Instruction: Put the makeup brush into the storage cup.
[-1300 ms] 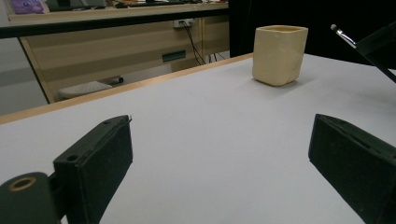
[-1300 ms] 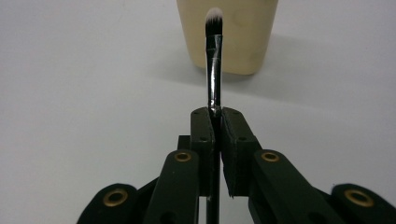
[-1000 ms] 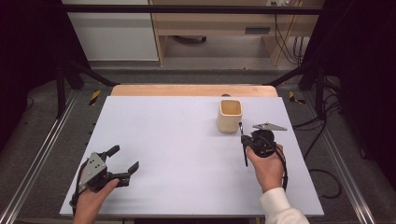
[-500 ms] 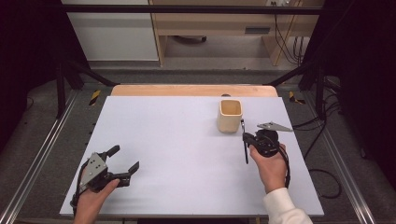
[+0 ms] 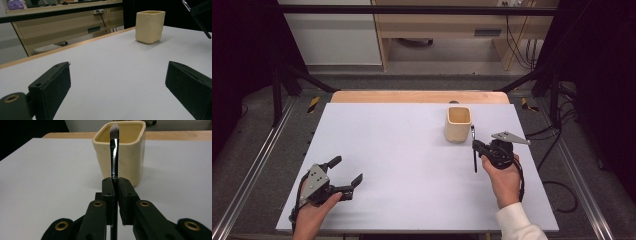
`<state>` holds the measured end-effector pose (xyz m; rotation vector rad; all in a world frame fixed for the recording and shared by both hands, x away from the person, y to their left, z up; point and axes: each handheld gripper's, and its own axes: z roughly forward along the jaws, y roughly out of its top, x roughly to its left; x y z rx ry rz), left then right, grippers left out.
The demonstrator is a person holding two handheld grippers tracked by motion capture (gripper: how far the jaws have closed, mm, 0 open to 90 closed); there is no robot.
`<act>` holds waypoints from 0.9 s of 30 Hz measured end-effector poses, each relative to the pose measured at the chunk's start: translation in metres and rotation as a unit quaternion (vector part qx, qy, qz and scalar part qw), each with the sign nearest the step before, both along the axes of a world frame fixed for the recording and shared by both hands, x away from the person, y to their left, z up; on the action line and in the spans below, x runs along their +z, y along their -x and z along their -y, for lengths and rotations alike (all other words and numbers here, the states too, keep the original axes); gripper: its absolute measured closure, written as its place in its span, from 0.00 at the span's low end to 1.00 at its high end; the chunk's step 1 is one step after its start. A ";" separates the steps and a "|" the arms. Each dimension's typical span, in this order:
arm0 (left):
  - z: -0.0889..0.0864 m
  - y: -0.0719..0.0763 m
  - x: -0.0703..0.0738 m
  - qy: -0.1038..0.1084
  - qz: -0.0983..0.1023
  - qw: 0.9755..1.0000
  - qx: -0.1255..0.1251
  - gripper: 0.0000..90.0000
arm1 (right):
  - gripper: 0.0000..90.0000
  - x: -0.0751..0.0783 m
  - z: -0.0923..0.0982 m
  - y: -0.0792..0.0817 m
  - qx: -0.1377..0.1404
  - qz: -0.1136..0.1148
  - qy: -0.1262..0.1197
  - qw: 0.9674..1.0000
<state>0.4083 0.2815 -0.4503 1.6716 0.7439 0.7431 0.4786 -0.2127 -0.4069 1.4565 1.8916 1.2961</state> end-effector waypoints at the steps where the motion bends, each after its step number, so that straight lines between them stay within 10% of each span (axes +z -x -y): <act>1: 0.000 0.000 0.000 0.000 0.000 1.000 0.000 0.06 | 0.93 -0.001 0.000 0.000 0.000 0.002 0.000 1.000; 27: 0.004 0.001 0.000 0.004 0.003 1.000 0.002 0.06 | 0.93 0.009 -0.002 0.000 0.000 0.086 -0.011 0.996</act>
